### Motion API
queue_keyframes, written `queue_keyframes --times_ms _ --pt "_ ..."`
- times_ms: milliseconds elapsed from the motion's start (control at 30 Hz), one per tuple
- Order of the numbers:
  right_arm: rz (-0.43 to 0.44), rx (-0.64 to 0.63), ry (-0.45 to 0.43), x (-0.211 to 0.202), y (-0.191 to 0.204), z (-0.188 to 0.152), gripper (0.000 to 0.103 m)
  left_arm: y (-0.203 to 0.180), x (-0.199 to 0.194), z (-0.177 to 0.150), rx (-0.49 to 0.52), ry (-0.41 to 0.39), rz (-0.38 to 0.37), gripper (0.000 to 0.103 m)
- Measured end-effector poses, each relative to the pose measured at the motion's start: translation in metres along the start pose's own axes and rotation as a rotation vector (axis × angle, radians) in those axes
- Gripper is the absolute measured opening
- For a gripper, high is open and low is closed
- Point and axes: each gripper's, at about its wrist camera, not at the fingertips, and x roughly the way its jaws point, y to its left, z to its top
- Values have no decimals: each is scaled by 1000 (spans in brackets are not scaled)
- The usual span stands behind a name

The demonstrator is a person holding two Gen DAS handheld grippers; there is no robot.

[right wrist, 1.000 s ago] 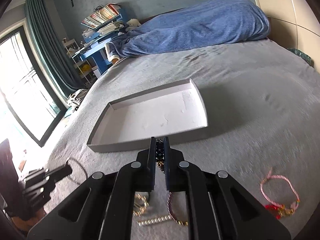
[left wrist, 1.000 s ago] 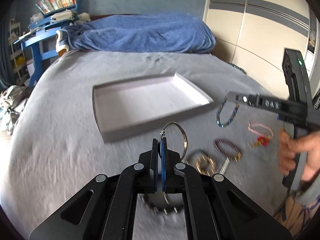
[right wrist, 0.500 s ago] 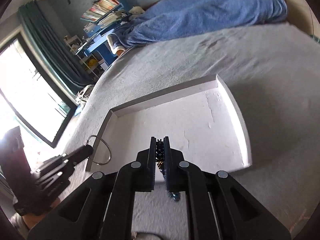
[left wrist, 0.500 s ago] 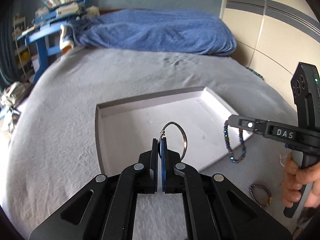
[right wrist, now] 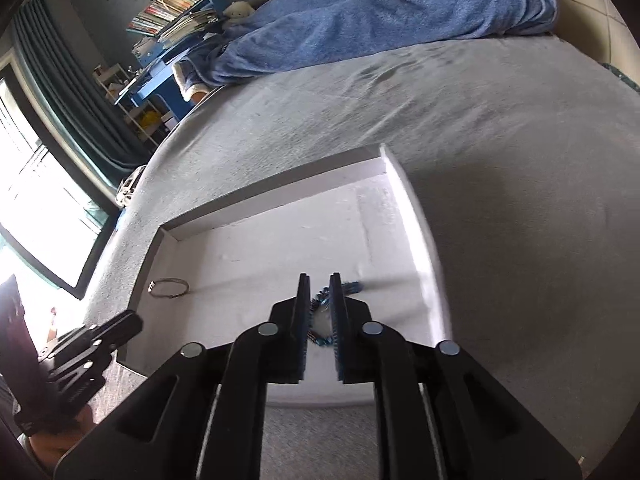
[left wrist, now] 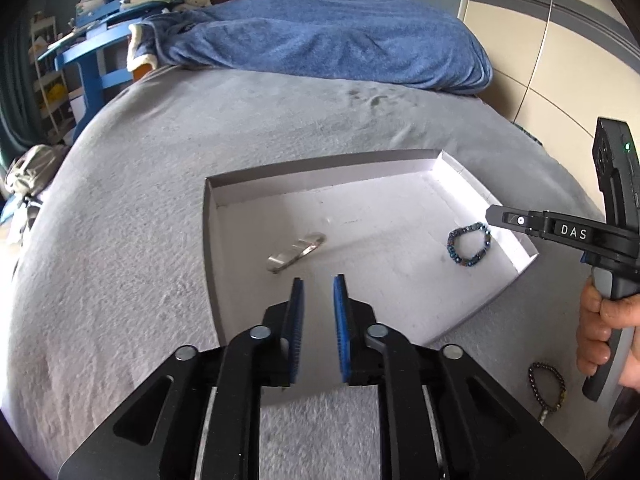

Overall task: Organize jewelry
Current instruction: 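Withdraw both open tools from the tray back over the jewelry pile, then grasp the dark red bead bracelet with the right tool while the left grasps the black bead bracelet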

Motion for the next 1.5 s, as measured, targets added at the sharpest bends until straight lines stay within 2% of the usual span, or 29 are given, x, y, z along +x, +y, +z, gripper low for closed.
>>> queue_keyframes --times_ms 233,400,767,933,1300,1500 --pt "-21 -31 -52 -37 -5 -26 29 -5 -27 -23 -12 -24 -20 31" --pt "-29 -37 -57 -60 -11 -53 31 -14 -39 -45 -11 -9 -35 39" --pt "-42 -31 -57 -99 -21 -111 42 -22 -57 -104 2 60 -54 41" --pt "-78 -117 -21 -101 -12 -139 46 -19 -55 -124 6 94 -46 41" --pt "-100 -168 16 -95 -8 -167 48 -25 -54 -137 34 100 -42 41" --pt "-73 -171 18 -94 -8 -170 51 -29 -53 -140 54 100 -35 41"
